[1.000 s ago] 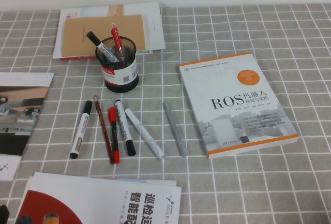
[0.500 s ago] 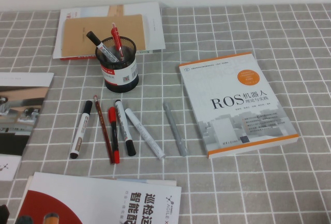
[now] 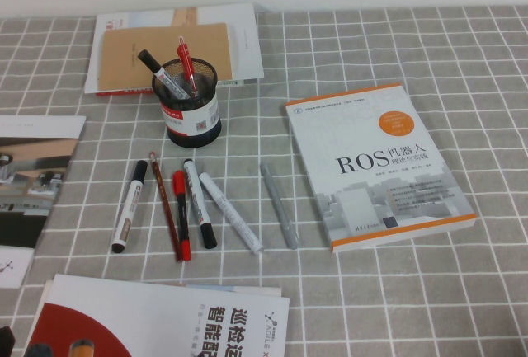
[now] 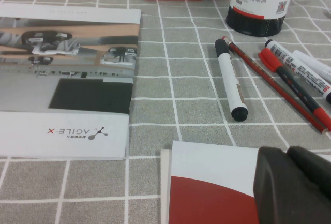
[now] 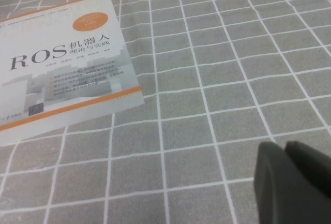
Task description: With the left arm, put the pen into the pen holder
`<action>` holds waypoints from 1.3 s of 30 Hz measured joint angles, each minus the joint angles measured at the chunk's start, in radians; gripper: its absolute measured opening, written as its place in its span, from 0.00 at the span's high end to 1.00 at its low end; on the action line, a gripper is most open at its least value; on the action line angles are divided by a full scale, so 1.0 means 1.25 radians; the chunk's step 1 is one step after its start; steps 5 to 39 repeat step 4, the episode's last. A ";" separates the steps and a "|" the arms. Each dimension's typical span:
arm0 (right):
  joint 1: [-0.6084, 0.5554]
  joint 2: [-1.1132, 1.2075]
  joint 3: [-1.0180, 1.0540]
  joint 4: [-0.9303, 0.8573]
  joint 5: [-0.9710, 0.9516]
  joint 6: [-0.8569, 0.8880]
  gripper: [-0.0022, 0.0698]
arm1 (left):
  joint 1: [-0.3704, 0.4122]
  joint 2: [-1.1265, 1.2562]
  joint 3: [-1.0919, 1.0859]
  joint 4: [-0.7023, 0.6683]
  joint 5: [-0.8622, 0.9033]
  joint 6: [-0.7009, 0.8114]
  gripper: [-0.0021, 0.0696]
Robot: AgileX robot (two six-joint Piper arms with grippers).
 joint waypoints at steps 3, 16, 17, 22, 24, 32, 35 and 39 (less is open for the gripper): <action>0.000 0.000 0.000 0.000 0.000 0.000 0.99 | 0.000 0.000 0.000 0.000 0.000 0.000 0.97; 0.000 0.000 0.000 0.000 0.000 0.000 0.99 | 0.000 0.000 0.000 0.000 0.000 0.000 0.97; 0.000 0.000 0.000 0.000 0.000 0.000 0.99 | 0.000 0.000 0.000 0.000 0.000 0.000 0.97; 0.000 0.000 0.000 0.000 0.000 0.000 0.99 | 0.000 0.000 0.000 0.000 0.000 0.000 0.97; 0.000 0.000 0.000 0.000 0.000 0.000 0.99 | 0.000 0.000 0.000 0.000 0.000 0.000 0.97; 0.000 0.000 0.000 0.000 0.000 0.000 0.99 | 0.000 0.000 0.000 0.000 0.000 0.000 0.97; 0.000 0.000 0.000 0.000 0.000 0.000 0.99 | 0.000 0.000 0.000 0.000 0.000 0.000 0.97; 0.000 0.000 0.000 0.000 0.000 0.000 0.99 | 0.000 0.000 0.000 0.000 0.000 0.000 0.97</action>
